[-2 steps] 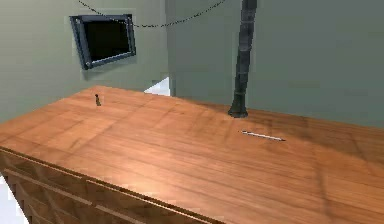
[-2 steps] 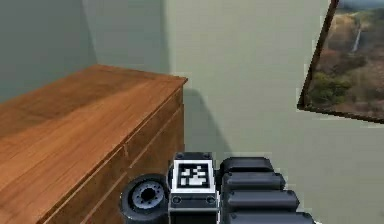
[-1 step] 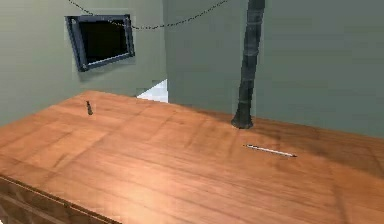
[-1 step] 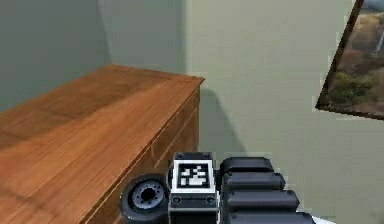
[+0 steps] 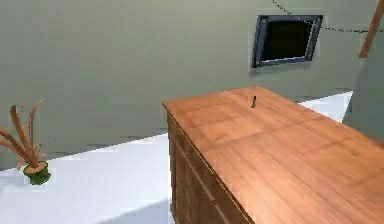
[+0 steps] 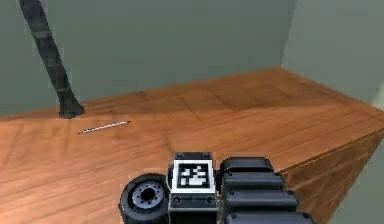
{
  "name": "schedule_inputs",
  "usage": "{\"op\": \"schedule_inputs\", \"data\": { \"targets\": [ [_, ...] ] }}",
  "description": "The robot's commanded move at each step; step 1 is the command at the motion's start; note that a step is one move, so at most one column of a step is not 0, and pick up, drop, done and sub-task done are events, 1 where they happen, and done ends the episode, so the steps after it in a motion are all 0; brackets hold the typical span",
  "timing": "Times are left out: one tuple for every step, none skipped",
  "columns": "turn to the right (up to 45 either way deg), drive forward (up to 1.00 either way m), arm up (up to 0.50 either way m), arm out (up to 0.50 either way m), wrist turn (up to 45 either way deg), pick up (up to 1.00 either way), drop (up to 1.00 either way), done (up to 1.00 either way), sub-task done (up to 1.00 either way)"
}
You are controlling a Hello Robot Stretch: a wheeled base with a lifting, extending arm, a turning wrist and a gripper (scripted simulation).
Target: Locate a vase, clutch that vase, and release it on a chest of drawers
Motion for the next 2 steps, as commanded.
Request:
{"op": "schedule_inputs", "data": {
  "targets": [
    [-45.0, 0.0, 0.0, 0.0, 0.0, 0.0, 0.0, 0.0, 0.0],
    [-36.0, 0.0, 0.0, 0.0, 0.0, 0.0, 0.0, 0.0, 0.0]
  ]
}}
